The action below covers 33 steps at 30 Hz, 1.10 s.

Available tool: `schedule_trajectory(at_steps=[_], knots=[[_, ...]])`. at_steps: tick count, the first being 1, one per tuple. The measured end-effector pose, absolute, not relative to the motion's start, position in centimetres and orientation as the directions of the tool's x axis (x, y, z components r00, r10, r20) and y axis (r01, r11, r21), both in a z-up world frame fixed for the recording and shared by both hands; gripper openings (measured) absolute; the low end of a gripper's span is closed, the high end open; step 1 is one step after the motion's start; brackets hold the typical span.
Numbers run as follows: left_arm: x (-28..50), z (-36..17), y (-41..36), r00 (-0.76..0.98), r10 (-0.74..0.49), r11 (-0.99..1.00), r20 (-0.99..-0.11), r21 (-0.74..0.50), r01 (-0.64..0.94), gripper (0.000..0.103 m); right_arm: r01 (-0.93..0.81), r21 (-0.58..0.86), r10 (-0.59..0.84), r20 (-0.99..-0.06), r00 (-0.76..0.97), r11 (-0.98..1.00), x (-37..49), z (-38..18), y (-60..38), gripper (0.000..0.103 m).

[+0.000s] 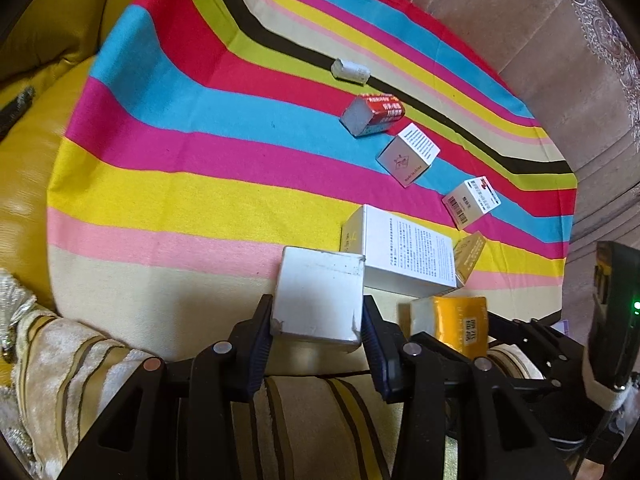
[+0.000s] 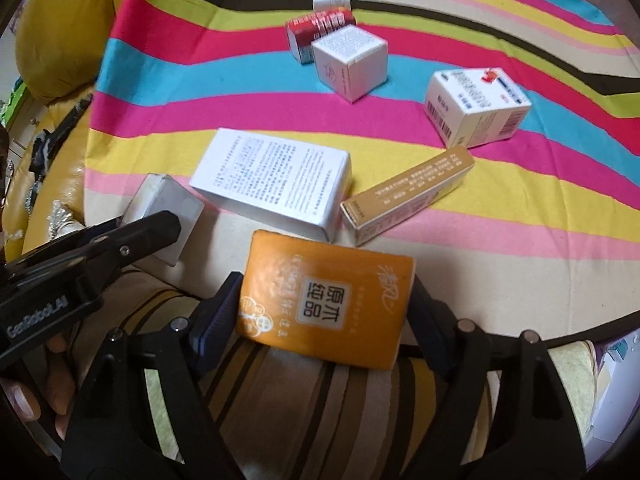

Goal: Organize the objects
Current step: 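Grasp the small white cube box with the left gripper while the right grasps the orange tissue pack, then carry the orange pack into the purple-rimmed box and release it with the right gripper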

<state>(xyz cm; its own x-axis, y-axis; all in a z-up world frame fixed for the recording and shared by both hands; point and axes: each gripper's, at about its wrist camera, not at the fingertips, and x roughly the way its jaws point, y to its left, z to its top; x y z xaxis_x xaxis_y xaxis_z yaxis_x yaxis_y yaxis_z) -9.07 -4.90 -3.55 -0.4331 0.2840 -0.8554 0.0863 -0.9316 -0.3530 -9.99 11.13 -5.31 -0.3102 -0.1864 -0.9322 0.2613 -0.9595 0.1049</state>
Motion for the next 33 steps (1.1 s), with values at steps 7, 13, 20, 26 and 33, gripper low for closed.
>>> schedule_trajectory(at_steps=[7,13,20,26,33], knots=[[-8.3,-2.2,-4.1,-0.455,0.219,-0.954,-0.863,-0.288,0.086,0.043,0.269,0.090,-0.197,-0.895,-0.400,-0.959,-8.4,-3.3,12.1,0.081],[-7.8,-0.7,-2.5,-0.479,0.166,-0.972,-0.862,-0.226,0.070,0.043,0.261,0.078,-0.196,-0.862,-0.467,-0.962,-7.6,-2.0,13.4,0.081],[-7.0,0.9,0.6,-0.510,0.144,-0.983,-0.848,-0.182,0.026,0.043,0.244,0.068,-0.193,-0.821,-0.537,-0.967,-6.2,-0.1,15.7,0.081],[-6.5,1.7,3.8,-0.519,0.151,-0.985,-0.841,-0.171,-0.009,0.043,0.196,0.086,-0.184,-0.803,-0.567,-0.977,-5.0,0.6,19.4,0.081],[-6.3,2.1,8.0,-0.514,0.163,-0.987,-0.842,-0.145,-0.076,0.043,0.152,0.092,-0.166,-0.781,-0.602,-0.984,-3.5,1.4,23.6,0.081]])
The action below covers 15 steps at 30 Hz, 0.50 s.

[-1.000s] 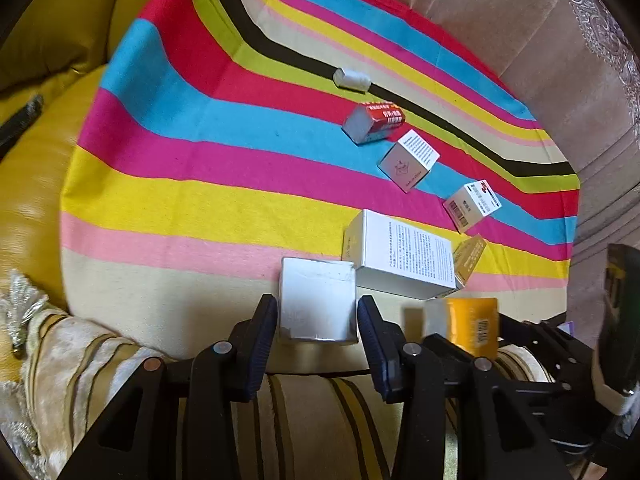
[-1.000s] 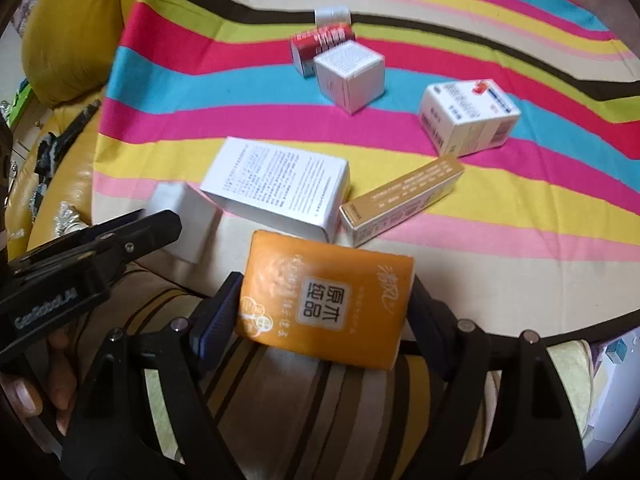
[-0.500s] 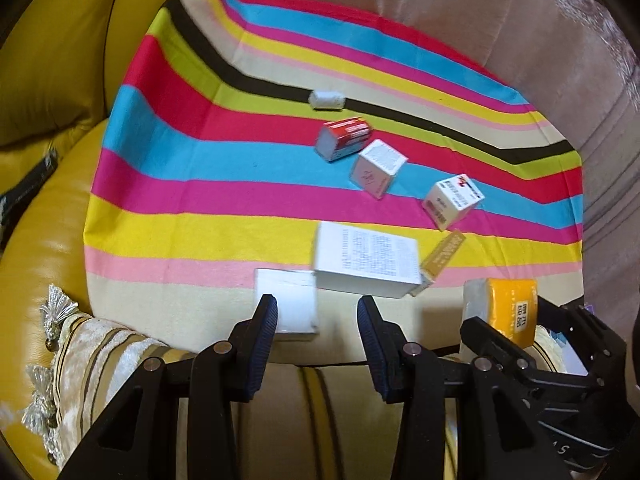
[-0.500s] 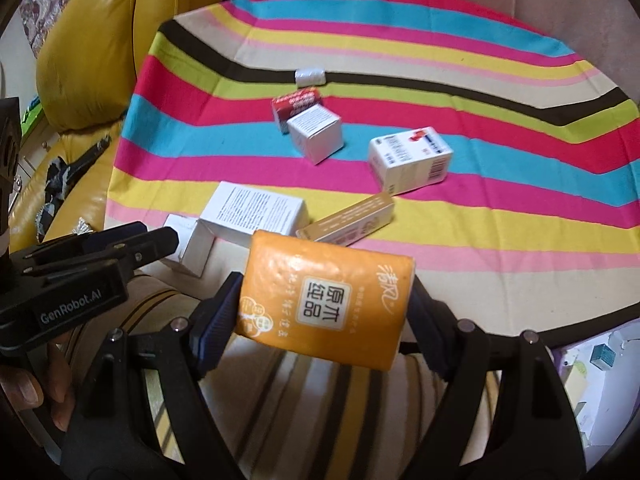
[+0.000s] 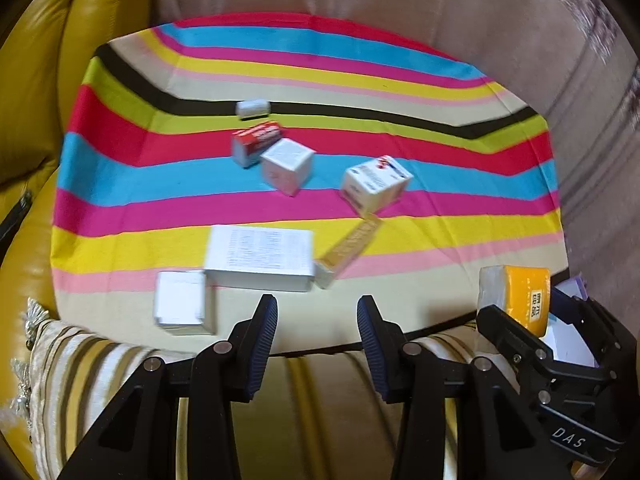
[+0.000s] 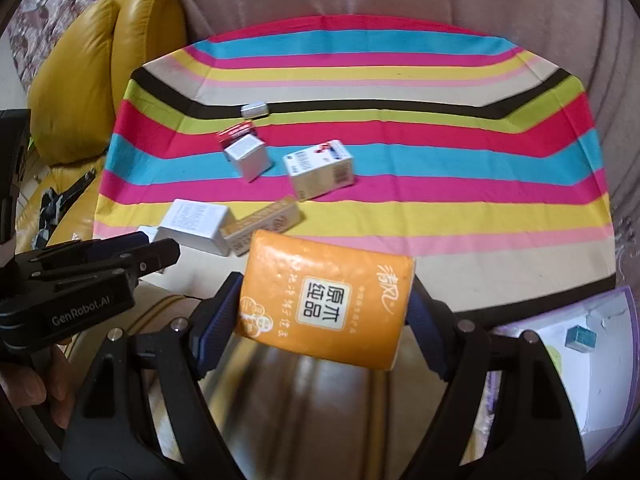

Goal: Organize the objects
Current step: 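Carry the orange pack into the purple-rimmed box and release it with the right gripper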

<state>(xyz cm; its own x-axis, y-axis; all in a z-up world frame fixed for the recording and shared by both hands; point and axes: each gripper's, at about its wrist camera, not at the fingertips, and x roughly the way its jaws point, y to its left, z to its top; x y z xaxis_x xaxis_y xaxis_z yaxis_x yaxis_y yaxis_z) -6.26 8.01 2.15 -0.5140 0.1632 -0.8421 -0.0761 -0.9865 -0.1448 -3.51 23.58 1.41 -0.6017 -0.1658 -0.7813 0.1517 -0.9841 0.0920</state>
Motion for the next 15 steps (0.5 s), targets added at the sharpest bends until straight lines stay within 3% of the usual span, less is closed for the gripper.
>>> schedule_trajectory(at_steps=[15], knots=[[-6.0,2.5,17.0,-0.490,0.213,-0.966,-0.845,-0.106,-0.237,0.043,0.050,0.124,-0.128,-0.765,-0.632,-0.991,-1.1,1.7,31.3,0.081]])
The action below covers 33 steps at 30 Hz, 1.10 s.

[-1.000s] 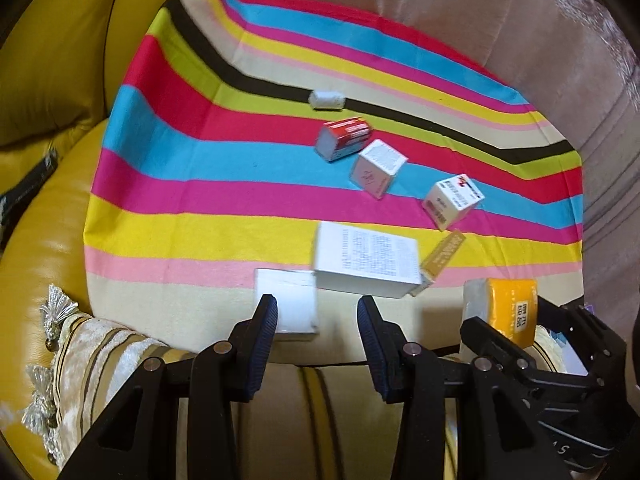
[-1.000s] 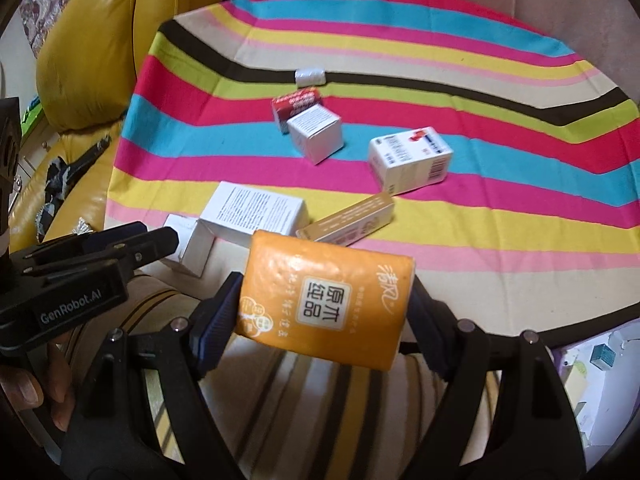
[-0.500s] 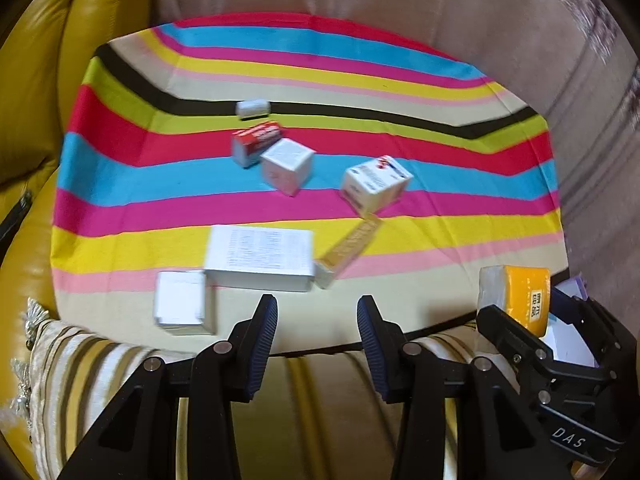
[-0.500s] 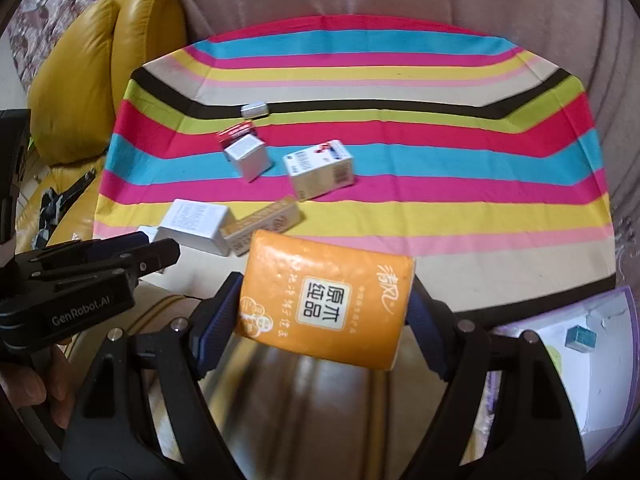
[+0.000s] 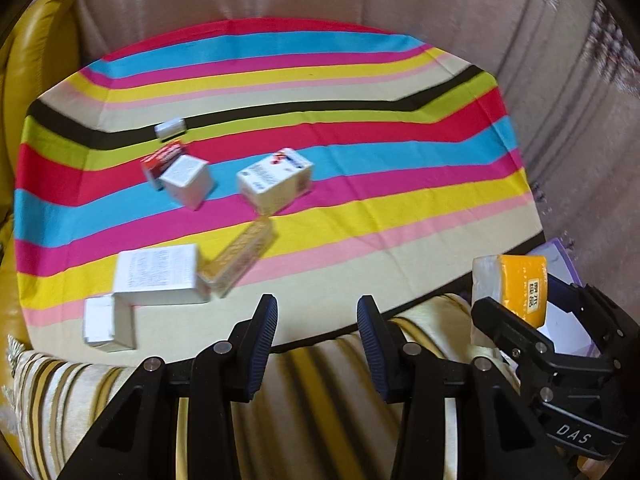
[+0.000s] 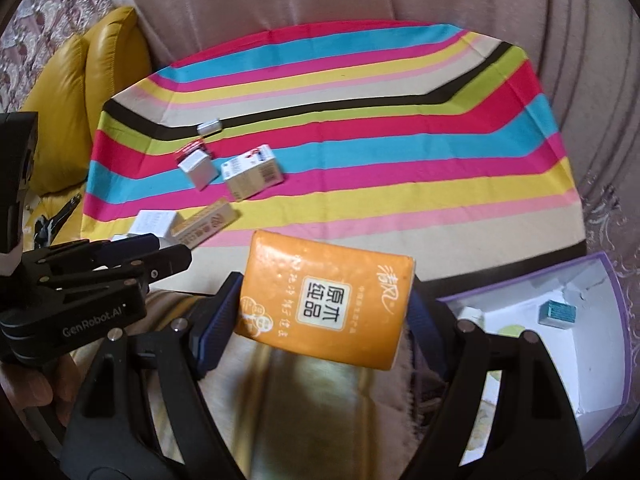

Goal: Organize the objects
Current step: 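Carry the orange pack into the purple-rimmed box and release it with the right gripper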

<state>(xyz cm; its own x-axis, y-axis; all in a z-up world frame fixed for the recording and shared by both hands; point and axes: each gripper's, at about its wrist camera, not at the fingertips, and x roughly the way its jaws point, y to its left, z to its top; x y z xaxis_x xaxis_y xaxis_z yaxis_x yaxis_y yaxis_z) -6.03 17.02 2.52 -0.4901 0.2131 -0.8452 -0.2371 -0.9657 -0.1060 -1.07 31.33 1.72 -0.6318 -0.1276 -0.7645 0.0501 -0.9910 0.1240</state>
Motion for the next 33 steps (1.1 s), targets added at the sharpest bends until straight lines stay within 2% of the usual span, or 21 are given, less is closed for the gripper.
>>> schedule_trajectory(at_steps=[20,33], knots=[[-5.5,1.3,31.0,-0.369,0.311,-0.856,-0.876,-0.089,-0.509,0.043,-0.253,0.049,0.116,-0.792,-0.599,-0.966,3.6,-0.5,47.0,0.081],[-3.5,-0.5,39.9,-0.254,0.357,-0.729,-0.899,-0.098,-0.678,0.043,-0.405,-0.036,0.261,-0.815,-0.518,-0.914,7.0,-2.4,53.3,0.081]])
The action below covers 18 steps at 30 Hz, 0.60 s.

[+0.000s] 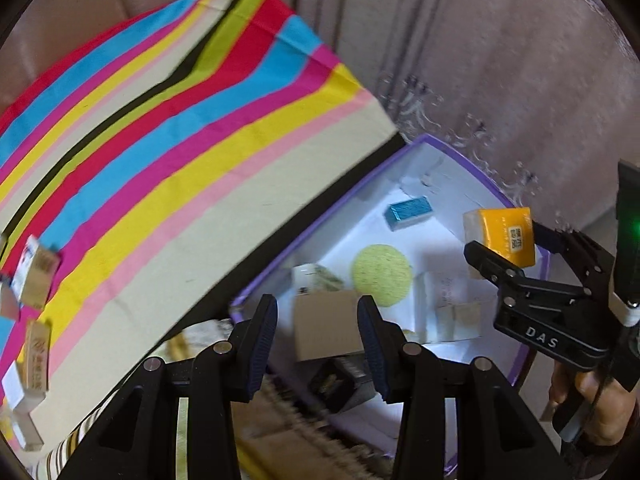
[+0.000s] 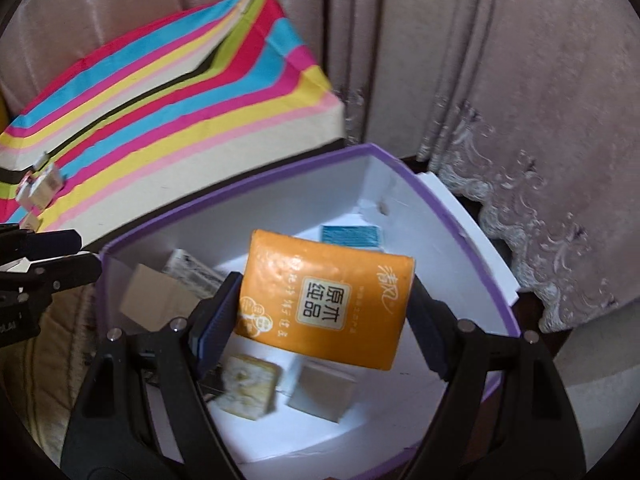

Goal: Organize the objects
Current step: 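Carry the orange pack into the purple-rimmed box and release it with the right gripper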

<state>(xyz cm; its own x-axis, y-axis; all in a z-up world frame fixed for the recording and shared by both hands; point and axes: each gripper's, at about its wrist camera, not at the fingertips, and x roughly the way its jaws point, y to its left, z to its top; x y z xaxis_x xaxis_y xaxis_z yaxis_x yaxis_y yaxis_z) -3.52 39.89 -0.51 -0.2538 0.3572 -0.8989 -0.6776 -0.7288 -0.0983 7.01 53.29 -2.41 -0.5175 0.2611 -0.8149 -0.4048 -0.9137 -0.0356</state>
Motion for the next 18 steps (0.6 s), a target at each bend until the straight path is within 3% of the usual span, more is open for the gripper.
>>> schedule_trajectory(at_steps=[8,13,18], knots=[[-2.9,-0.8,42.5,-0.204,0.405,-0.689,-0.891,-0.151,-0.709,0.044,-0.453,-0.047,0.295,-0.819,-0.493,-0.890,7.7,-2.8,55.4,0.082],[-3.2,-1.1,42.7,-0.171,0.416,-0.698,-0.893,-0.193,-0.690,0.060,-0.458,-0.038,0.294,-0.813,-0.502,-0.888,7.9,-2.5,55.5,0.089],[-3.6,-0.8,42.2,-0.176,0.428,-0.710,-0.886,-0.209,-0.672,0.061,-0.438,-0.031,0.278,-0.812,-0.513,-0.899,7.6,-2.4,55.0,0.090]])
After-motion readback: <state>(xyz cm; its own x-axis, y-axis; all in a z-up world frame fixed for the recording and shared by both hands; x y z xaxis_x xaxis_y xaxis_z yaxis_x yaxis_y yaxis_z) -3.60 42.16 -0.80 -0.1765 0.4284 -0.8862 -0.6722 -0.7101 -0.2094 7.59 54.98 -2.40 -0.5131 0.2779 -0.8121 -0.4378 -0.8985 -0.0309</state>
